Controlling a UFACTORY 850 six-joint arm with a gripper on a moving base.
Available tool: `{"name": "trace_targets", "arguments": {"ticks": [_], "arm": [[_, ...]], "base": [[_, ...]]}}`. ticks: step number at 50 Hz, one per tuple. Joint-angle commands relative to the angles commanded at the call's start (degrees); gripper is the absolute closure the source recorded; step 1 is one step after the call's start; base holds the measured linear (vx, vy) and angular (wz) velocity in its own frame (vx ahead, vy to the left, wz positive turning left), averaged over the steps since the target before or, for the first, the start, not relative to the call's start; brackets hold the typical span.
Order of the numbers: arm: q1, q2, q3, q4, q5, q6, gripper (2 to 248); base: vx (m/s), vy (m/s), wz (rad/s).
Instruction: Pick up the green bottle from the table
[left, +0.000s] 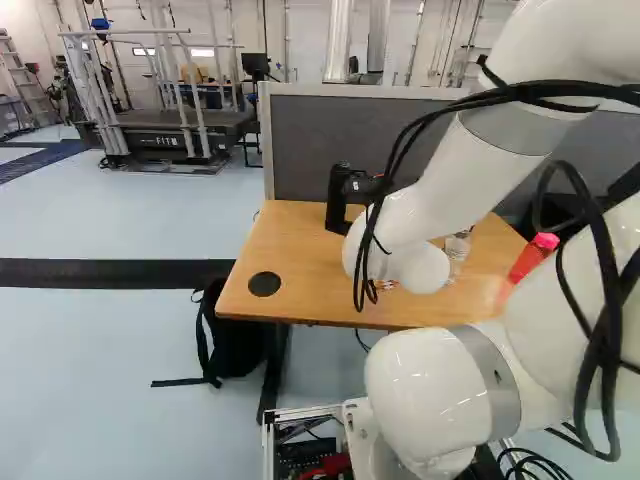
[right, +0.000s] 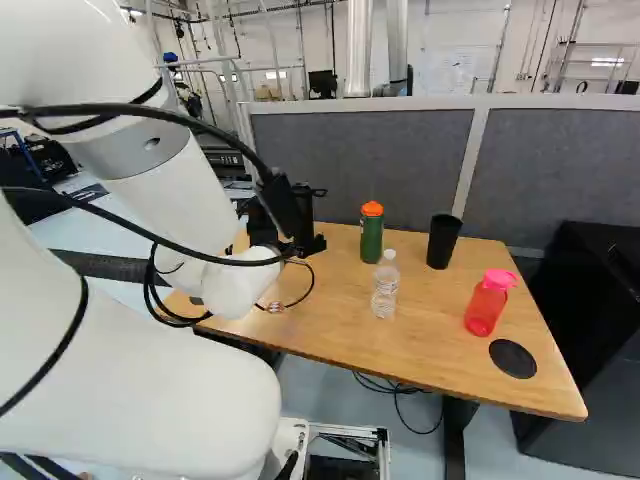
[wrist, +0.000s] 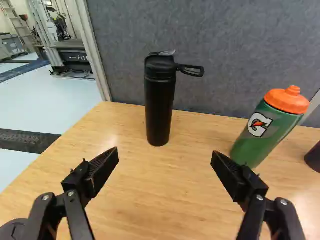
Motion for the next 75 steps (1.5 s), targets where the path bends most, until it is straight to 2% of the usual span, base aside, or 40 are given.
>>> {"name": "trace_targets", "arguments": {"ticks": [12, 19, 37, 50, 58, 70, 75], "arm": [[0.0, 0.0, 0.0, 0.1, 0.0, 0.0, 3], [0.2, -0.3, -0.2, 1.7, 0.0, 0.0, 3], [3.7, -4.0, -3.4, 10.9, 0.0, 0.0, 3], [5.2, -6.6, -5.8, 20.1, 0.9, -0.2, 3], [5.4, -7.0, -6.1, 26.5, 2.0, -4.4, 3], [5.4, -7.0, -6.2, 36.1, 4.3, -13.7, 3], [5.4, -7.2, -6.3, 38.4, 4.8, -17.7, 3]], "base": [[0.000, 0.000, 0.000], [0.000, 0.000, 0.000], [0.000, 0.000, 0.000], [0.000, 0.000, 0.000], [0.000, 0.000, 0.000], [0.000, 0.000, 0.000], [0.000, 0.000, 0.000]]}}
